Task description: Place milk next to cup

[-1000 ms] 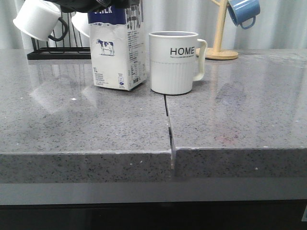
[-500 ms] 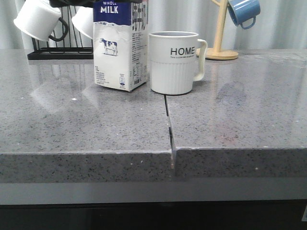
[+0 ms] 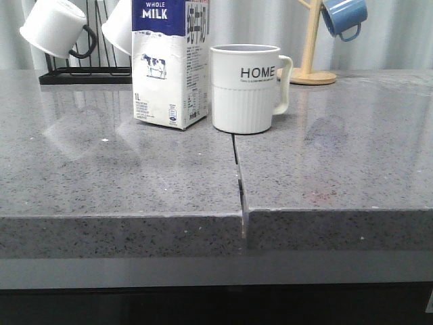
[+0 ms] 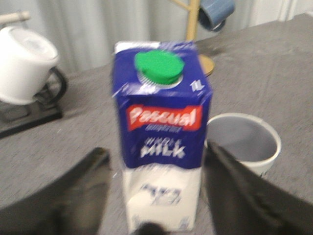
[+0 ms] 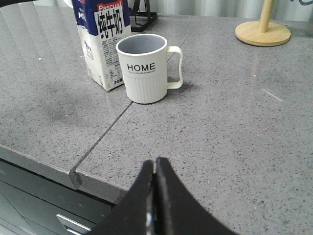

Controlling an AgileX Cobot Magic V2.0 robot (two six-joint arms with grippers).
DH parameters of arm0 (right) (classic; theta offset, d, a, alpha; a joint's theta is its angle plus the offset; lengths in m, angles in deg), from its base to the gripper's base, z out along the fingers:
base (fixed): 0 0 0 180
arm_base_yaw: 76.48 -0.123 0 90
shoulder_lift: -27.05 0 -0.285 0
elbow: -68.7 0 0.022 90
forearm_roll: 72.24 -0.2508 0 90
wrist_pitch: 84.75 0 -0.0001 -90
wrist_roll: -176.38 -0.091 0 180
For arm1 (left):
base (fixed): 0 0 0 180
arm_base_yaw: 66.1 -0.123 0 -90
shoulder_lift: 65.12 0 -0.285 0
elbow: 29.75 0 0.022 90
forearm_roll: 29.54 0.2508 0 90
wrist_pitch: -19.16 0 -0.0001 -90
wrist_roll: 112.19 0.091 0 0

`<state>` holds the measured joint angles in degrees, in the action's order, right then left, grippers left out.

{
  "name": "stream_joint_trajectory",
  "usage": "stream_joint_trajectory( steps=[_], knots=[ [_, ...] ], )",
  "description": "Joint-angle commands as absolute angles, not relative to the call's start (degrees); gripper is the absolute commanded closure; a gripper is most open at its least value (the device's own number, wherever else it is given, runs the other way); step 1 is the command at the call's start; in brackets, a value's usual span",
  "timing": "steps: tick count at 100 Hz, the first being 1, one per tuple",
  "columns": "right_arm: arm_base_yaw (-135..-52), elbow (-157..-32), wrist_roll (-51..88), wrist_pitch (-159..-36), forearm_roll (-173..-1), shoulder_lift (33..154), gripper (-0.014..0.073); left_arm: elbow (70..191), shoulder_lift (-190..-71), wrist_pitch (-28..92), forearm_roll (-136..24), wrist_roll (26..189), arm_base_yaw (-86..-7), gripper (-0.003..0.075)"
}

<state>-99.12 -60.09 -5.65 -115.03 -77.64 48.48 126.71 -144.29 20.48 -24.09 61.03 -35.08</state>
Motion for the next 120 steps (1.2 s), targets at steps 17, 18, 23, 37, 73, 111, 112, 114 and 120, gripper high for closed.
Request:
stream_joint_trajectory(
  steps=[17,18,23,37,73,111,112,114,120],
  knots=[
    [-99.15,-61.46,-5.64,-110.73,-77.29,48.94,0.0631,119.51,-131.02,20.89,-23.56,59.24,-41.83,0.0741],
    [-99.15,-61.46,-5.64,-110.73,-77.29,48.94,0.0631,118.92,-130.63,20.89,-23.93,59.24,-42.07,0.0741],
    [-99.15,-61.46,-5.64,-110.73,-77.29,48.94,0.0631,116.87,-128.04,21.28,-25.27,59.24,-43.8,0.0741],
    [-99.15,-61.46,-5.64,-110.73,-77.29,48.94,0.0631,111.19,-120.6,22.72,-26.43,59.34,-49.17,0.0741],
    [-99.15,-61.46,-5.64,-110.73,-77.29,48.94,0.0631,101.43,-102.96,31.51,-27.2,59.72,-58.27,0.0741],
    [-99.15,-61.46,-5.64,-110.73,-77.29,48.94,0.0631,93.2,-87.51,33.89,-26.19,59.72,-58.27,0.0741],
    [-99.15,-61.46,-5.64,-110.73,-77.29,48.94,0.0631,93.06,-87.08,33.89,-25.91,59.72,-58.27,0.0741],
    [-99.15,-61.46,-5.64,-110.73,-77.29,48.94,0.0631,92.61,-86.65,33.98,-25.26,59.72,-58.27,0.0741],
    [-99.15,-61.46,-5.64,-110.73,-77.29,48.94,0.0631,91.62,-84.56,34.69,-24.77,59.72,-58.27,0.0741]
  ],
)
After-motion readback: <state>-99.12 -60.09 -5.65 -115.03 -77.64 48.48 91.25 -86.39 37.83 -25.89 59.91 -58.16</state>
